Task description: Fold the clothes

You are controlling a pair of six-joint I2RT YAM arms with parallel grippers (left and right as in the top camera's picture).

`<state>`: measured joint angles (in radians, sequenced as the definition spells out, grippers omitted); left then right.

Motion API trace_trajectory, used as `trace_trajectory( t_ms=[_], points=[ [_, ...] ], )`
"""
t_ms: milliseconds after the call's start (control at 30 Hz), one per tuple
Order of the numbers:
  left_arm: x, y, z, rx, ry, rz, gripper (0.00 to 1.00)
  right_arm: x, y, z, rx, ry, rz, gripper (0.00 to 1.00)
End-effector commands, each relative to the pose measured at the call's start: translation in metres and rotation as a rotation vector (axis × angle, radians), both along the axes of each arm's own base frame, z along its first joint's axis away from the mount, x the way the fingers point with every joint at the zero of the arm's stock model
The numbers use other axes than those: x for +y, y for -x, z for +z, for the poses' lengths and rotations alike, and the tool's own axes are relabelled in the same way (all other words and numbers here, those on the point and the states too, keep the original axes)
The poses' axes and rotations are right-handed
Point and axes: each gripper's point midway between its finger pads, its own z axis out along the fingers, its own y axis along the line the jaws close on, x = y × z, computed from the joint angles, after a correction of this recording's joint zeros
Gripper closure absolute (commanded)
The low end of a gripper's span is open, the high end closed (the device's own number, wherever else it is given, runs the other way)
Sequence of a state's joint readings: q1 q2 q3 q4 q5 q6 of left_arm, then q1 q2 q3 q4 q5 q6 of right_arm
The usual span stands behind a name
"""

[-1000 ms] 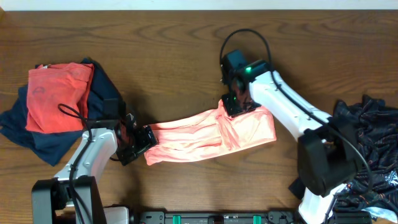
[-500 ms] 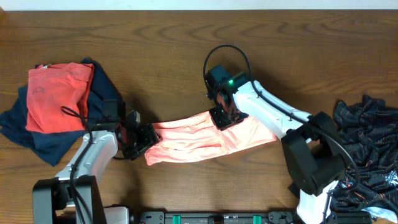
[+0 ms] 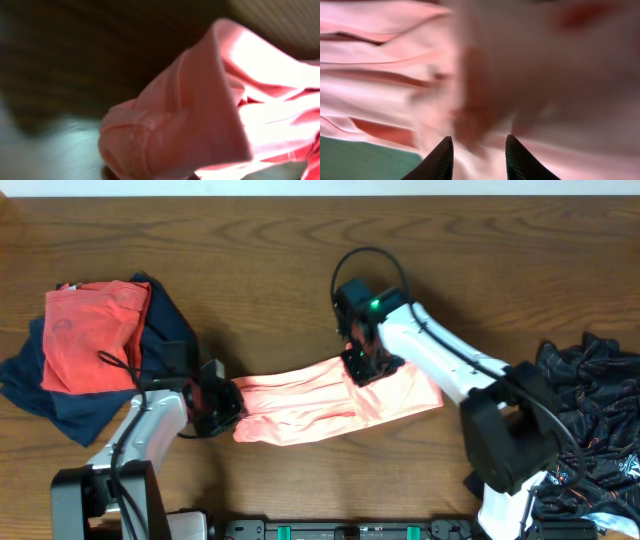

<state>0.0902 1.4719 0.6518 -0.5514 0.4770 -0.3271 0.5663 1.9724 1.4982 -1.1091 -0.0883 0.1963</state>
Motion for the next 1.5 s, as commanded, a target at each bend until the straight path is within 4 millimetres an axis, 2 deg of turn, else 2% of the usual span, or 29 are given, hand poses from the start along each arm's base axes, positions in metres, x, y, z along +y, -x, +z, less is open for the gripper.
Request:
trace_trajectory(
  t_ms=[0, 67, 100, 200, 267, 333, 467, 567, 800, 933, 1000, 1133, 1233, 1267, 1333, 1467],
  points=[
    [0.037, -0.023, 0.025, -0.076, -0.133, 0.040, 0.94, -0.026, -0.038, 0.061, -0.187, -0.009, -0.067, 0.65],
    [0.053, -0.029, 0.044, -0.091, -0.165, 0.084, 0.94, -0.044, -0.048, 0.080, -0.242, -0.003, -0.113, 0.61],
    [0.060, -0.032, 0.054, -0.100, -0.182, 0.104, 0.94, -0.056, -0.053, 0.089, -0.268, -0.005, -0.143, 0.53],
    [0.081, -0.039, 0.085, -0.126, -0.232, 0.156, 0.94, -0.089, -0.061, 0.101, -0.290, 0.001, -0.214, 0.53],
    [0.083, -0.043, 0.108, -0.140, -0.229, 0.171, 0.94, -0.111, -0.061, 0.100, -0.266, 0.008, -0.268, 0.55],
    [0.074, -0.048, 0.126, -0.158, -0.196, 0.150, 0.94, -0.124, -0.059, 0.096, -0.235, 0.000, -0.302, 0.57],
    [0.027, -0.055, 0.149, -0.194, -0.109, 0.050, 0.94, -0.136, -0.055, 0.088, -0.198, -0.015, -0.317, 0.60],
    [-0.011, -0.055, 0.149, -0.191, -0.081, -0.017, 0.94, -0.137, -0.054, 0.086, -0.193, -0.012, -0.319, 0.60],
    [-0.128, -0.059, 0.149, -0.283, 0.010, -0.248, 0.94, -0.136, -0.054, 0.086, -0.192, -0.012, -0.316, 0.61],
    [-0.177, -0.052, 0.131, -0.274, 0.036, -0.347, 0.94, -0.136, -0.053, 0.086, -0.190, -0.012, -0.315, 0.61],
    [-0.200, -0.046, 0.113, -0.249, 0.038, -0.401, 0.94, -0.134, -0.052, 0.086, -0.186, -0.016, -0.312, 0.61],
    [-0.228, -0.038, 0.082, -0.205, 0.036, -0.458, 0.93, -0.128, -0.051, 0.086, -0.176, -0.052, -0.308, 0.61],
    [-0.250, -0.033, 0.069, -0.200, 0.068, -0.504, 0.93, -0.127, -0.052, 0.086, -0.176, -0.055, -0.309, 0.61],
    [-0.259, -0.031, 0.068, -0.205, 0.095, -0.522, 0.87, -0.127, -0.052, 0.086, -0.176, -0.055, -0.309, 0.60],
    [-0.272, -0.029, 0.074, -0.227, 0.155, -0.554, 0.63, -0.127, -0.051, 0.086, -0.175, -0.055, -0.308, 0.60],
    [-0.277, -0.031, 0.106, -0.303, 0.261, -0.627, 0.50, -0.127, -0.051, 0.086, -0.174, -0.055, -0.308, 0.59]
  ],
)
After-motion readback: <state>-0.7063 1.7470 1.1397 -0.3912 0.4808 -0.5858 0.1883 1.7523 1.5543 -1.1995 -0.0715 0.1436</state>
